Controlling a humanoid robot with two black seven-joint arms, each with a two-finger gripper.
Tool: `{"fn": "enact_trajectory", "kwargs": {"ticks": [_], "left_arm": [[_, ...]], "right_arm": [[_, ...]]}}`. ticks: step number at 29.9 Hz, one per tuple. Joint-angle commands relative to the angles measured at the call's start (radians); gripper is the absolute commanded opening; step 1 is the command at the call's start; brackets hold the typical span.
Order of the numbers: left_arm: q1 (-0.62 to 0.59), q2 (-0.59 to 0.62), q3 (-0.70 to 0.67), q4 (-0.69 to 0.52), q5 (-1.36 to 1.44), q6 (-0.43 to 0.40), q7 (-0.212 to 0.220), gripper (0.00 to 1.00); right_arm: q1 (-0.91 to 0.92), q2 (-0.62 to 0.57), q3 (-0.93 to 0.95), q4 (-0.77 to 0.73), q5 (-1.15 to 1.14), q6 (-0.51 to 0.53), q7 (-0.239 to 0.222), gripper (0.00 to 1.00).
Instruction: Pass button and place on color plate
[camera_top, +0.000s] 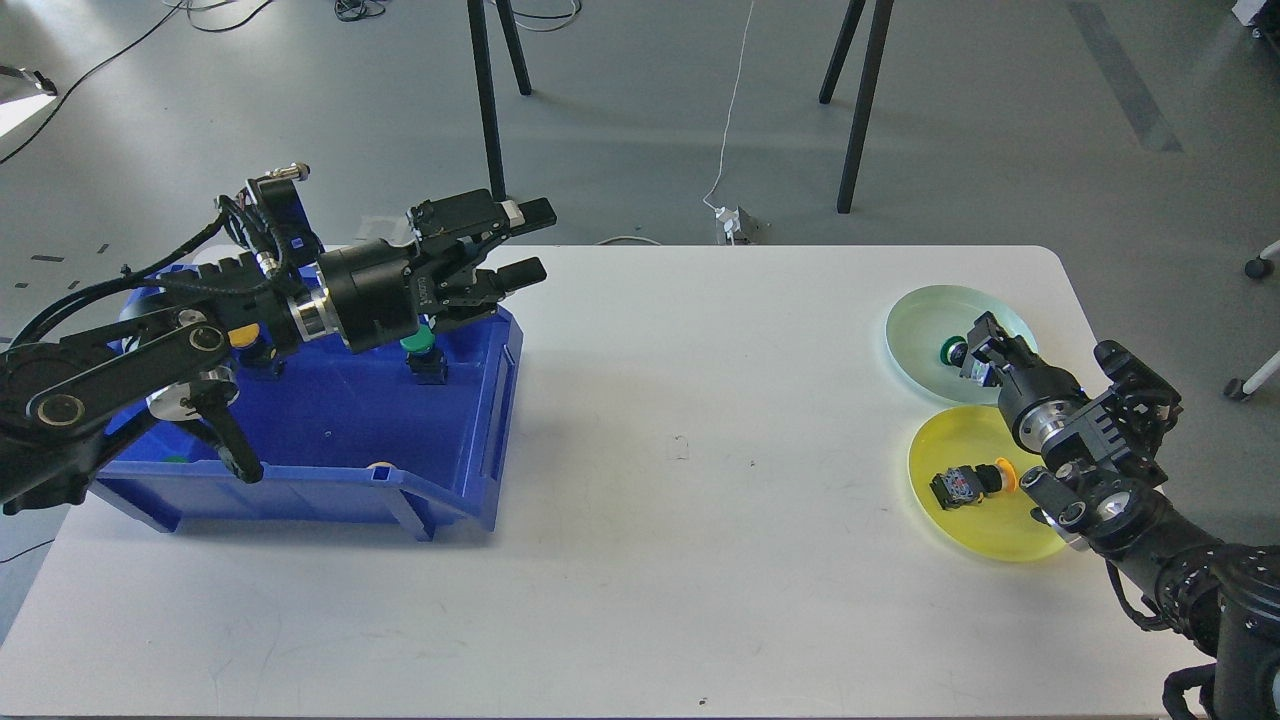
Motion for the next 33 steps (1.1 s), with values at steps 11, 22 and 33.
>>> {"fn": "enact_trajectory", "kwargs": {"ticks": [11,22,33], "left_arm": [[-0.002,-0.041,-0.005,0.087,-0.128,0.000,0.000,0.90],[-0.026,-0.106,-0.323,0.291,-0.174,0.000,0.000,0.93],[-0.064,-0.075,-0.326,0.482,-0.266,0.000,0.000,0.98]], "right_arm": [[0.218,-0.034,0.087,0.016,0.349,0.036,-0.001,0.98],[0.341,-0.204,0.391,0.112,0.635,0.637,-0.003,0.99],[0.175,-0.453,0.566,0.666,0.652,0.808,-0.003,0.99]]}}
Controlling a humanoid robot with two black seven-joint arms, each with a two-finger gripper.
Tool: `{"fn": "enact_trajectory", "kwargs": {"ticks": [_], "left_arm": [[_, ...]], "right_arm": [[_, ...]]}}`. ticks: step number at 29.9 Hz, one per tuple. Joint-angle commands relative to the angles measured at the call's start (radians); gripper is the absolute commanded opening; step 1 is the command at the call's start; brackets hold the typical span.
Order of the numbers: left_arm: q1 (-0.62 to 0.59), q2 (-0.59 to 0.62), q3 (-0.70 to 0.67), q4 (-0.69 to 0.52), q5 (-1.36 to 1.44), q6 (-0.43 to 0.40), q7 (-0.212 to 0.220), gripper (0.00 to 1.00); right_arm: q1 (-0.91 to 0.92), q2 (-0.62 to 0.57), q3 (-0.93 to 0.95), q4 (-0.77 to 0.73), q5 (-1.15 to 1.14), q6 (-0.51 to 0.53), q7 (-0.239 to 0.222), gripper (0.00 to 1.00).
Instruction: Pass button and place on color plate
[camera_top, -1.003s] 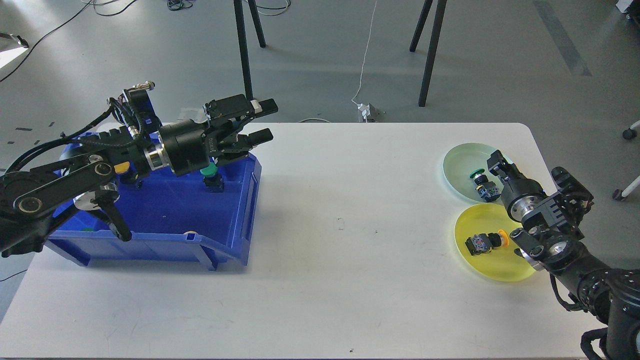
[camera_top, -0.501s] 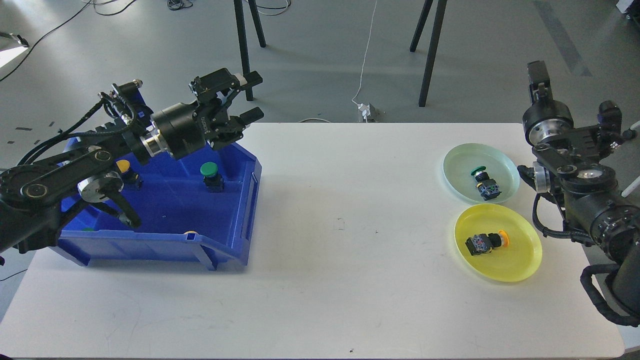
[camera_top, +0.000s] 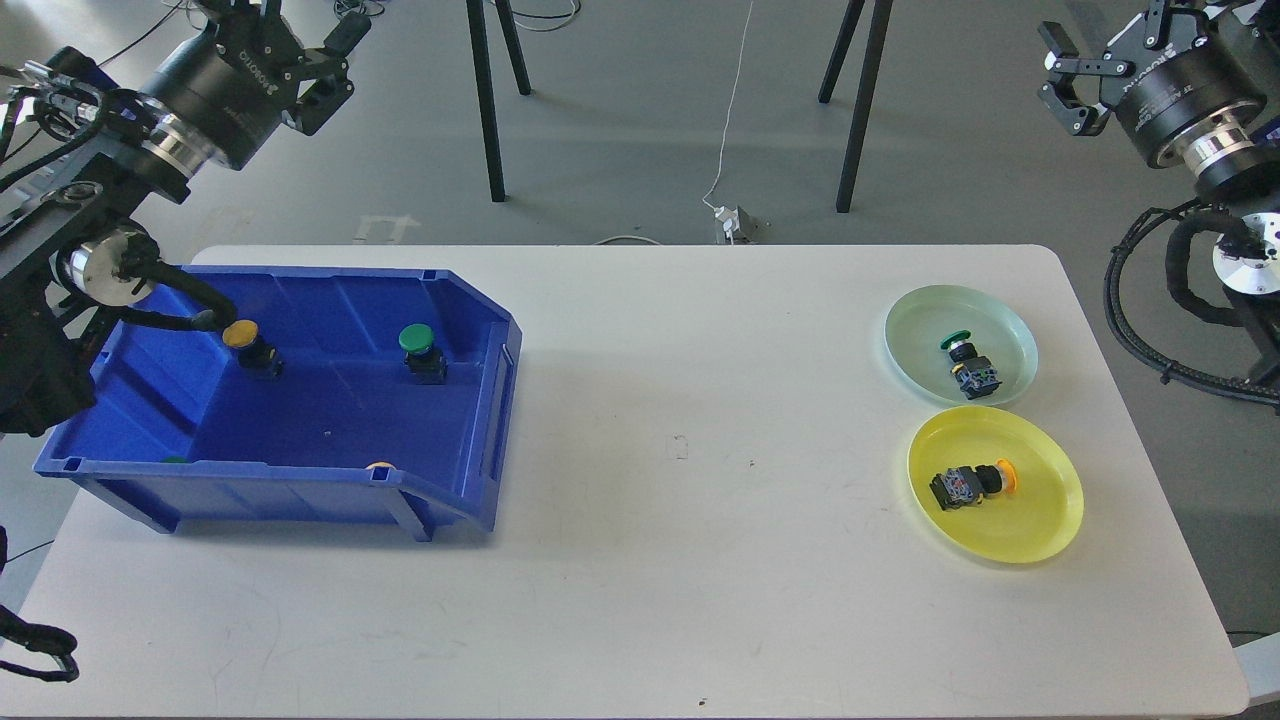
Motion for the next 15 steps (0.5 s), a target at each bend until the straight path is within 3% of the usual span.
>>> {"fn": "enact_trajectory", "kwargs": {"ticks": [1,4,15], "left_arm": [[0.009,0.039,0.004,0.049,0.004,0.000,0.000,0.98],[0.012,0.062,0.005,0.066,0.003,0.000,0.000,0.99],[0.029,0.048,0.009,0.050,0.004,0.000,0.000,0.99]], "right_arm": [[-0.066,-0.054,0.026,0.189,0.000,0.001,0.001,0.99],[-0.096,-0.063,0.026,0.272,-0.003,0.001,0.004,0.99],[-0.116,-0.012,0.109,0.260,0.000,0.001,0.013,0.99]]}}
